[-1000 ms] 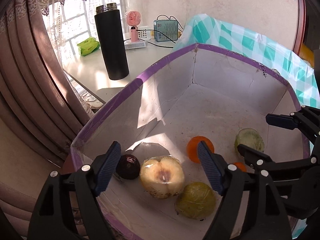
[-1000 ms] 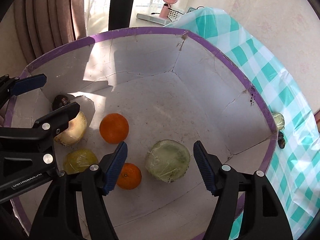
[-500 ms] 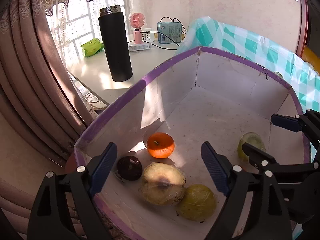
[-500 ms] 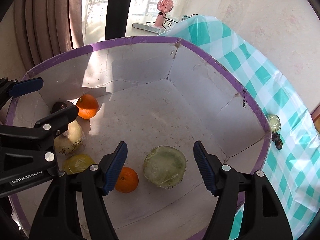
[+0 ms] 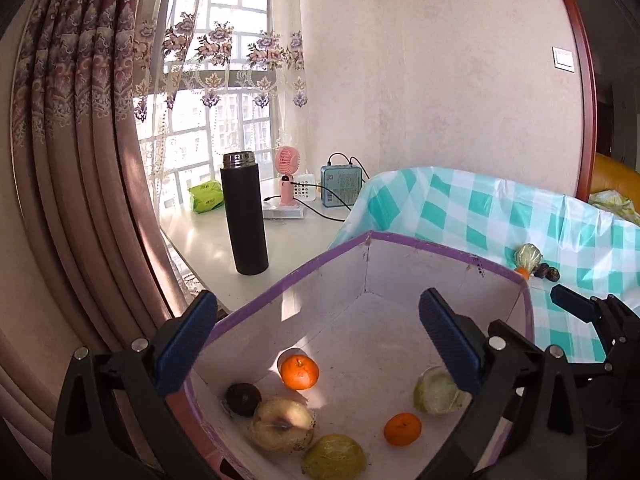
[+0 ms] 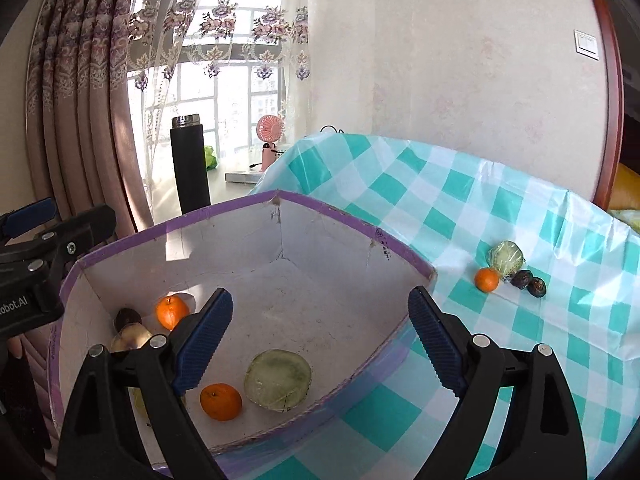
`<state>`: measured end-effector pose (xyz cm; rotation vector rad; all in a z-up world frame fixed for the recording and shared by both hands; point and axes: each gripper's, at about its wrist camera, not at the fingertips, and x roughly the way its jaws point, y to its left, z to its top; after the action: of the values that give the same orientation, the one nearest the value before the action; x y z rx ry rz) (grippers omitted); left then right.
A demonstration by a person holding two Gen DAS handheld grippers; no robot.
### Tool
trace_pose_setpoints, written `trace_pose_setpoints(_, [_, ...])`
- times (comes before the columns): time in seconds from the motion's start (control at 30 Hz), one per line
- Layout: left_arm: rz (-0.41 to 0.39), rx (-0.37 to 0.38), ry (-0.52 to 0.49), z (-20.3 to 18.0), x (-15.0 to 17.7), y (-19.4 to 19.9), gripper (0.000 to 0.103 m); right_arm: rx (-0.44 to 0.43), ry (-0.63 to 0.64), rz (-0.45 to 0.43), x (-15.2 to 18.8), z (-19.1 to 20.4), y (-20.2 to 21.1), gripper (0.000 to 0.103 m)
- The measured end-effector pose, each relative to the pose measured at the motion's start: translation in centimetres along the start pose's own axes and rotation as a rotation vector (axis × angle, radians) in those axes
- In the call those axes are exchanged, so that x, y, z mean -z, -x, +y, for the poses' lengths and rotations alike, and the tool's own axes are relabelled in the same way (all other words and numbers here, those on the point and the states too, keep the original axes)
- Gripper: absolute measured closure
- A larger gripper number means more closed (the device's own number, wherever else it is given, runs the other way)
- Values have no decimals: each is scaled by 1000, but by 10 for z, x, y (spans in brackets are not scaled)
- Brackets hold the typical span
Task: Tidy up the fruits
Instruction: 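Move both open tools back over the remaining fruits on the cloth, then grasp a dark brown fruit with the right tool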
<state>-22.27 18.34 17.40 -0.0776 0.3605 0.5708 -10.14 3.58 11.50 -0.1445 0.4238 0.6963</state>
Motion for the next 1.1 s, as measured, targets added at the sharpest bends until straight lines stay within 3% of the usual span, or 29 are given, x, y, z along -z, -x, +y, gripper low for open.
trace_pose_setpoints(0.07, [-72,70,5,-21,-3,17,2,26,-83,-48,2,-29,12,17])
trace_pose_setpoints(0.17, [-94,182,-21,-60,-3,31,2,101,-201,-49,10,-80,18,17])
trace_pose_setpoints(0.33, [22,392,-152,-156,11,25,2,271,-334,49,38,-162,12,17])
trace_pose_setpoints(0.5, [157,582,-236,-245,48,-8,2,409,-363,197,74,-224,-7,17])
trace_pose_setpoints(0.63, [311,593,-187,-286,72,-68,2,469,-394,262,95,-271,-17,17])
trace_pose_setpoints(0.8, [445,515,-87,-309,81,-144,2,484,-402,290,91,-317,-34,17])
trace_pose_setpoints(0.93, [456,456,-75,-316,83,-180,2,399,-358,288,80,-332,-56,19])
trace_pose_setpoints(1.1, [439,480,-48,-333,69,-207,2,328,-314,331,63,-339,-98,26])
